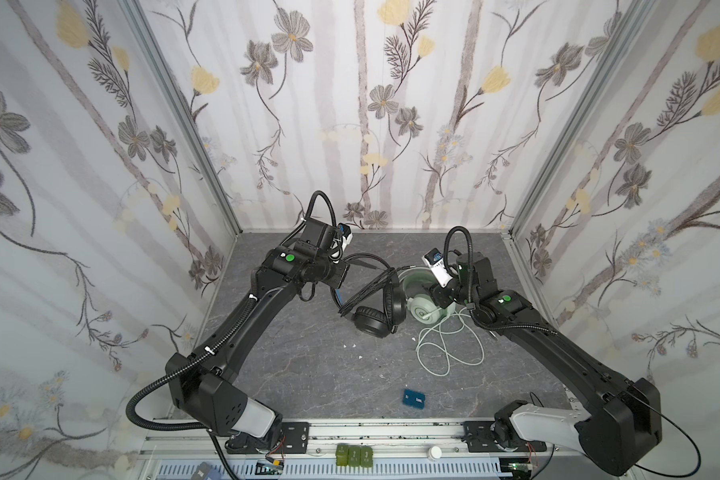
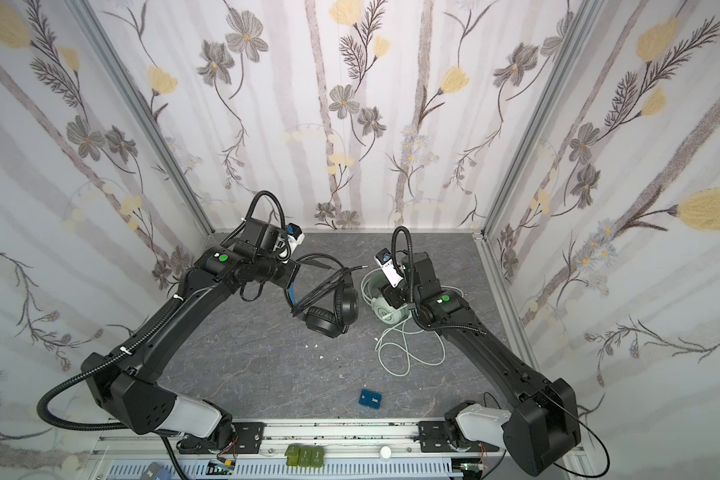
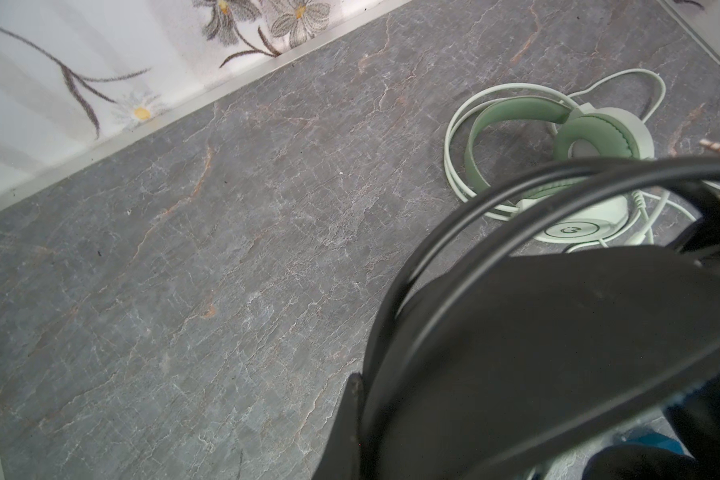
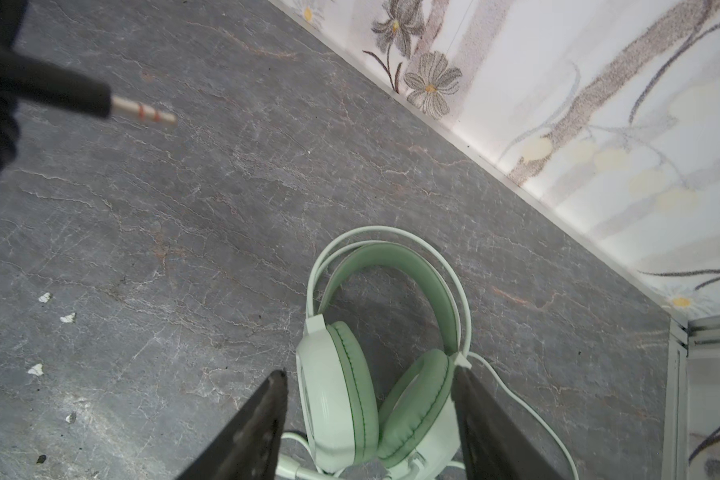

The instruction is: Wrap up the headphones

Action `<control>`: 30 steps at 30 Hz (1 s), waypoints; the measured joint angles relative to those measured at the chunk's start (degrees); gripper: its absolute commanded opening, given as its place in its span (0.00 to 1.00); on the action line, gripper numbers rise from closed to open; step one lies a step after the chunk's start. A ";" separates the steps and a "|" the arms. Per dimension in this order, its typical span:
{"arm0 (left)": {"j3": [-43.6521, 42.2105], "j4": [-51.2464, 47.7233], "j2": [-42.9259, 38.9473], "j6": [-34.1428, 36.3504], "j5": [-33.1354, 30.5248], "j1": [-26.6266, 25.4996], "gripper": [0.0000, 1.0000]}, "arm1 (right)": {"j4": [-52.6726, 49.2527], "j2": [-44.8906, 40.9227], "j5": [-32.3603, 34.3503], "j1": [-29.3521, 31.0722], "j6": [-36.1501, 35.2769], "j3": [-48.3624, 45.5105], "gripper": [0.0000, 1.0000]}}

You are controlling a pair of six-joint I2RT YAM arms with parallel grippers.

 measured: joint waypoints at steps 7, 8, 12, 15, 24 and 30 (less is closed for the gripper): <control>-1.70 0.90 3.08 -6.01 -1.11 4.92 0.00 | 1.38 -2.84 0.22 -0.35 1.51 -0.48 0.90; -1.88 1.33 3.69 -7.13 -1.79 5.62 0.00 | 1.44 -2.93 0.33 -0.39 1.60 -0.17 0.91; -2.78 4.98 6.75 -13.11 -3.93 9.18 0.00 | 2.19 -3.30 0.63 -0.39 2.67 1.44 0.97; -2.93 8.68 10.10 -17.51 -4.11 11.54 0.00 | 2.32 -3.30 0.63 -0.39 3.28 2.27 1.00; 1.09 13.49 23.39 -26.99 -4.42 14.86 0.00 | 4.83 -4.20 0.66 -0.35 6.73 2.51 1.00; 7.48 14.53 31.87 -31.12 -4.11 15.98 0.00 | 7.28 -5.27 1.70 -0.33 9.81 2.10 1.00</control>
